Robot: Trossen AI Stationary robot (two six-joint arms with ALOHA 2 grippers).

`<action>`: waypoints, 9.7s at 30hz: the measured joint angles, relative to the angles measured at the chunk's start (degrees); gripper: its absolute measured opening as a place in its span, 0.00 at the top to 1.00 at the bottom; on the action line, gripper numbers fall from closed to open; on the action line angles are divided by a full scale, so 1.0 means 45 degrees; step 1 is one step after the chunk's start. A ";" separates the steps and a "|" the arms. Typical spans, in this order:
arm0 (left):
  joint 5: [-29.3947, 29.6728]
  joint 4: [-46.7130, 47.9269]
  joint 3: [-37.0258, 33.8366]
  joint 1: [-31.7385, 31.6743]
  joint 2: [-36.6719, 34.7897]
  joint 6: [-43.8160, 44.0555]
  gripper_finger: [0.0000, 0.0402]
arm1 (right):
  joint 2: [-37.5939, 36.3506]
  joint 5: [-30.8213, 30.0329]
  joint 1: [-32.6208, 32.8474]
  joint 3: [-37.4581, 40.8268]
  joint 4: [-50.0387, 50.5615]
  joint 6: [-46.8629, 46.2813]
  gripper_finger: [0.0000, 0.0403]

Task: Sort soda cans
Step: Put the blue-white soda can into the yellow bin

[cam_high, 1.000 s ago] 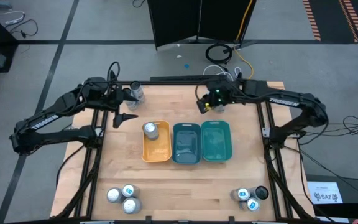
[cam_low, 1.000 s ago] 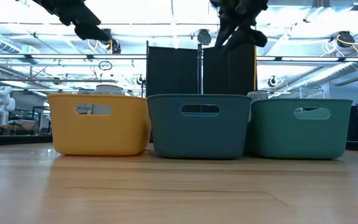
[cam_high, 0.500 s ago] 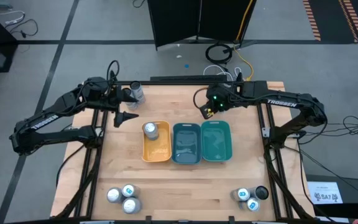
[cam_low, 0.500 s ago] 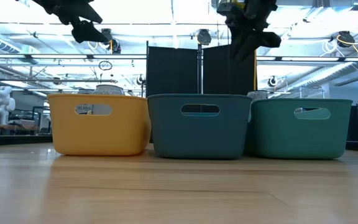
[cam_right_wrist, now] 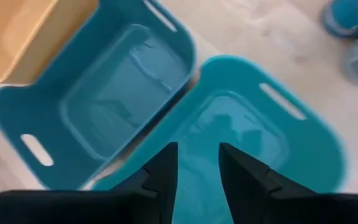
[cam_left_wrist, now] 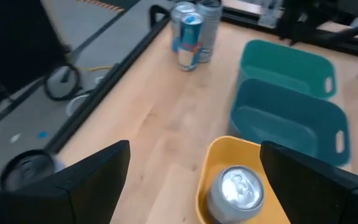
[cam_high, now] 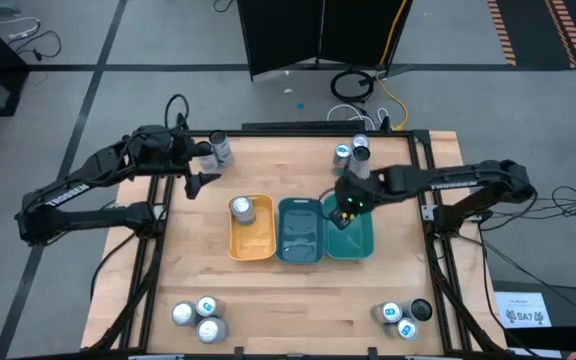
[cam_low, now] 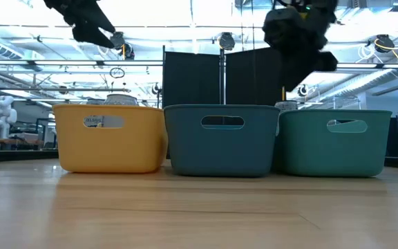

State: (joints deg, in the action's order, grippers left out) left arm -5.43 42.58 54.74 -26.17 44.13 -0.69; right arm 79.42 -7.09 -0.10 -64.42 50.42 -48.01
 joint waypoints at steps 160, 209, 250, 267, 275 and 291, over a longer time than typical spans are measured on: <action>0.2101 0.7159 0.3107 1.9021 0.9785 1.7858 0.22 | -0.2891 -0.2872 0.5466 0.3366 -0.2483 -0.4795 0.73; 0.2539 0.3931 0.5663 0.6010 1.1685 0.6392 0.22 | -0.2891 -0.2680 0.5466 0.3366 -0.2586 -0.3033 0.73; 0.3073 0.2605 0.5663 0.5227 1.2689 0.6397 0.19 | -0.2891 -0.2340 0.5466 0.3366 -0.2791 -0.2366 0.73; 0.3234 0.2654 0.5658 0.5227 1.2680 0.6416 0.19 | -0.2891 -0.2012 0.5464 0.3366 -0.2789 -0.2177 0.73; 0.3266 0.2700 0.5658 0.5227 1.2680 0.6726 0.19 | -0.2891 -0.2012 0.5466 0.3366 -0.2789 -0.2177 0.73; 0.3286 0.2746 0.5658 0.5227 1.2646 0.6476 0.02 | -0.2891 -0.2012 0.5466 0.3366 -0.3162 -0.2073 0.73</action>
State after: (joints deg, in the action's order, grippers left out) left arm 9.36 54.94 80.20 -2.66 101.03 28.45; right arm 66.41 -16.14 24.49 -49.28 36.19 -57.33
